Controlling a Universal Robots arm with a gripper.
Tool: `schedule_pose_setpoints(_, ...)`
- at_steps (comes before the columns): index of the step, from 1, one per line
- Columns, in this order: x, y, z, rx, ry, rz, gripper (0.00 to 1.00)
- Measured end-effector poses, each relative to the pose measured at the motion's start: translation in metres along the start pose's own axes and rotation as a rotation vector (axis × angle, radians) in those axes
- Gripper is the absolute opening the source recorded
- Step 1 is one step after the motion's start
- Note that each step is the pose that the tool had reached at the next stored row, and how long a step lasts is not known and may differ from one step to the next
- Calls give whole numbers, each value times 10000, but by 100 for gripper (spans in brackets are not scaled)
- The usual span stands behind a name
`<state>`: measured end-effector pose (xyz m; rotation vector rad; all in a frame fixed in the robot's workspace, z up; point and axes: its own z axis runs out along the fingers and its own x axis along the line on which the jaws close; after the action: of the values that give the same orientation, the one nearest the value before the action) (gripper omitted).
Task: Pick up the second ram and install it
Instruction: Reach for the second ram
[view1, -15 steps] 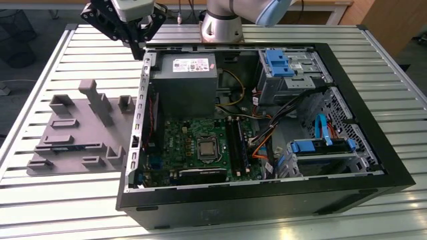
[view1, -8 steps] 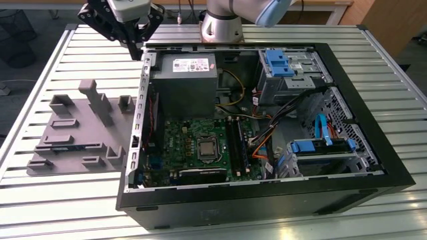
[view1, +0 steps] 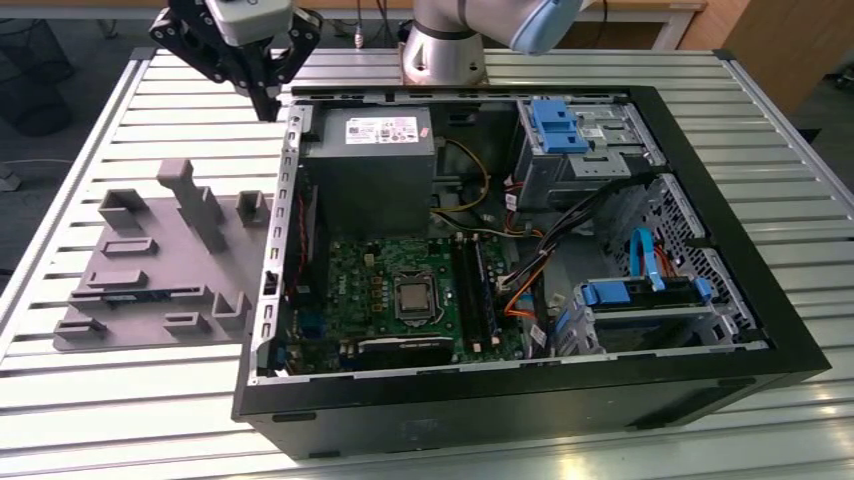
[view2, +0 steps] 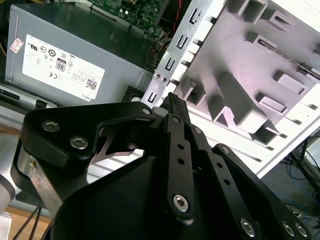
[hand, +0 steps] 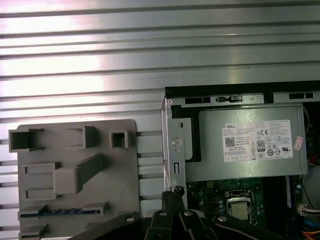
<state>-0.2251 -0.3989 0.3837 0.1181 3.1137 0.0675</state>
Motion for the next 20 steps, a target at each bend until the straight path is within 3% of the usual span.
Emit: schedule_pose_setpoints(20, 140, -12, 21, 0, 6, 0, 11)
